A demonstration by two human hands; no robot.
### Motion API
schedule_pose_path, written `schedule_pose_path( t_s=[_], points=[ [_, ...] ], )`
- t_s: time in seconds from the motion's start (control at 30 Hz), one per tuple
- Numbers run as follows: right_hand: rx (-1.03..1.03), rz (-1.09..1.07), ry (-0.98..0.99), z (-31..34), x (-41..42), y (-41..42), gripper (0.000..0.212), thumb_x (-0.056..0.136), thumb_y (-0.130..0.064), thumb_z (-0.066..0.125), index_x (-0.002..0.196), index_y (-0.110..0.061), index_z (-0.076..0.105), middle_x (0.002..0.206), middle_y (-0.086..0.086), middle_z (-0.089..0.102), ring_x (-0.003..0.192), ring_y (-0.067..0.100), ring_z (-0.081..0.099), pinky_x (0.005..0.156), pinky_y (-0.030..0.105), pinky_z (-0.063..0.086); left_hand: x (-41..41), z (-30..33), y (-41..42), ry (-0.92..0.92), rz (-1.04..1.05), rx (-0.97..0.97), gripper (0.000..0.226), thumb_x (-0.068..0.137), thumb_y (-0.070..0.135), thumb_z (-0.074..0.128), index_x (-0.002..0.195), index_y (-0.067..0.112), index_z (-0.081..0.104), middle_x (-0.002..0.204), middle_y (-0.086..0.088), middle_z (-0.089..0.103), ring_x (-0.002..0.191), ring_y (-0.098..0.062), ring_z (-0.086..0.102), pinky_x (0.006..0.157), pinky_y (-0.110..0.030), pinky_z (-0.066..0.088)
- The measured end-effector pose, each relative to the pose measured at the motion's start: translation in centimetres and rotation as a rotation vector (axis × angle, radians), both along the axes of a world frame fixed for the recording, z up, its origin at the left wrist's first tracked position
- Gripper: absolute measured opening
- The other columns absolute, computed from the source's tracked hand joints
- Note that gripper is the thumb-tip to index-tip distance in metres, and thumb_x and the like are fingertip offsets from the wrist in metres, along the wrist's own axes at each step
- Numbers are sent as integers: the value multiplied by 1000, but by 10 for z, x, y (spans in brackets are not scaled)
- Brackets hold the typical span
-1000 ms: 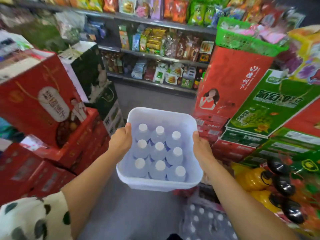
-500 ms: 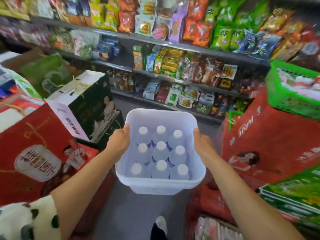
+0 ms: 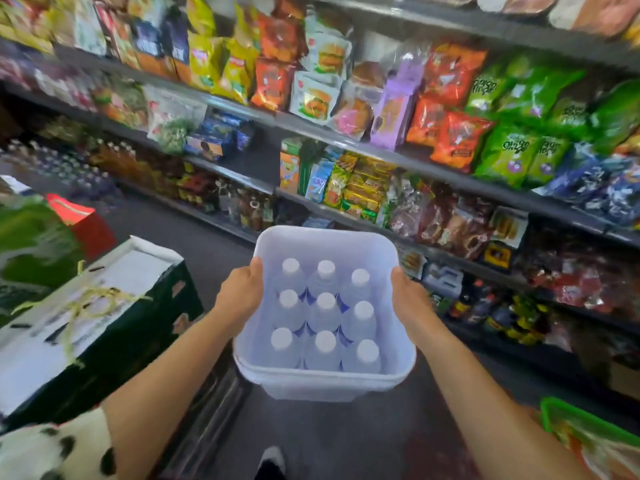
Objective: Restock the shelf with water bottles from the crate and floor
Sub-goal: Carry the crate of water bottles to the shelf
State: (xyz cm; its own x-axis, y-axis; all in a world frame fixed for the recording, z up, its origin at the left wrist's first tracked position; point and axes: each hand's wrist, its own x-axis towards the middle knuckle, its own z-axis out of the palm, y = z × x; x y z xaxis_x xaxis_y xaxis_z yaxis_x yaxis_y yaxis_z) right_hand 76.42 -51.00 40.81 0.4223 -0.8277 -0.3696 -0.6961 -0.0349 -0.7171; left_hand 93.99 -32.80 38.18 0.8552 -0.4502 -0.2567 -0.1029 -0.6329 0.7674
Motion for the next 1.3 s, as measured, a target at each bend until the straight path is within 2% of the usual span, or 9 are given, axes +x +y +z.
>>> schedule_pose_path(
  t_s=[0.1,0.27,0.37,0.5,0.67,0.8,0.93,1.1,1.3],
  points=[
    [4,46,9,-2,80,-47,42,102,-45,22,78,-18,44,77,4,42,67,18,41,58,30,29,67,0,-35,-4,59,11,61,102,49,18,93,5,60,98,-17,60,89,-32,57,79,-38,43],
    [7,85,11,10,211,-109,57,102,-46,25,128,-2,51,115,18,51,99,30,51,79,34,34,181,13,-85,-24,189,18,60,102,48,21,78,6,56,86,-13,57,77,-26,52,73,-35,39],
    [-48,202,-12,9,298,-145,56,102,-43,27,126,1,53,116,19,54,96,30,52,80,35,39,248,8,-107,1,300,8,62,101,51,21,85,6,60,92,-14,61,85,-30,58,80,-38,47],
    [-122,440,-7,-1,432,-189,52,103,-38,24,128,2,48,125,26,52,116,38,51,94,39,41,337,-8,-134,23,502,-21,63,100,52,21,99,4,63,104,-19,64,98,-36,60,94,-47,49],
    [-121,622,-35,-3,579,-210,59,101,-44,25,128,-1,54,137,24,49,123,35,49,103,40,39,428,-10,-144,24,705,-57,58,102,48,21,77,6,53,89,-15,60,77,-26,56,74,-35,43],
    [-90,711,-20,1,697,-198,57,100,-46,29,128,-3,55,136,23,50,121,35,51,91,32,39,513,-5,-129,55,852,-79,54,102,47,24,66,14,47,70,-5,50,61,-15,45,54,-28,32],
    [-34,795,-34,-11,810,-161,52,101,-43,32,131,-5,52,133,16,52,103,28,55,74,29,42,605,-19,-90,89,944,-54,61,99,55,23,76,9,57,79,-10,58,73,-24,55,69,-33,43],
    [-18,876,-29,-31,941,-96,59,100,-47,28,136,-4,47,145,18,43,129,32,43,104,38,35,728,-28,-32,60,984,32,62,100,51,22,67,6,48,75,-12,53,70,-26,50,69,-33,38],
    [33,968,6,-24,1117,-21,61,101,-48,26,137,-2,46,142,20,45,125,33,47,95,35,38,889,-17,41,35,1052,117,65,102,46,20,114,-4,60,117,-27,57,105,-38,54,85,-38,37]
  ],
)
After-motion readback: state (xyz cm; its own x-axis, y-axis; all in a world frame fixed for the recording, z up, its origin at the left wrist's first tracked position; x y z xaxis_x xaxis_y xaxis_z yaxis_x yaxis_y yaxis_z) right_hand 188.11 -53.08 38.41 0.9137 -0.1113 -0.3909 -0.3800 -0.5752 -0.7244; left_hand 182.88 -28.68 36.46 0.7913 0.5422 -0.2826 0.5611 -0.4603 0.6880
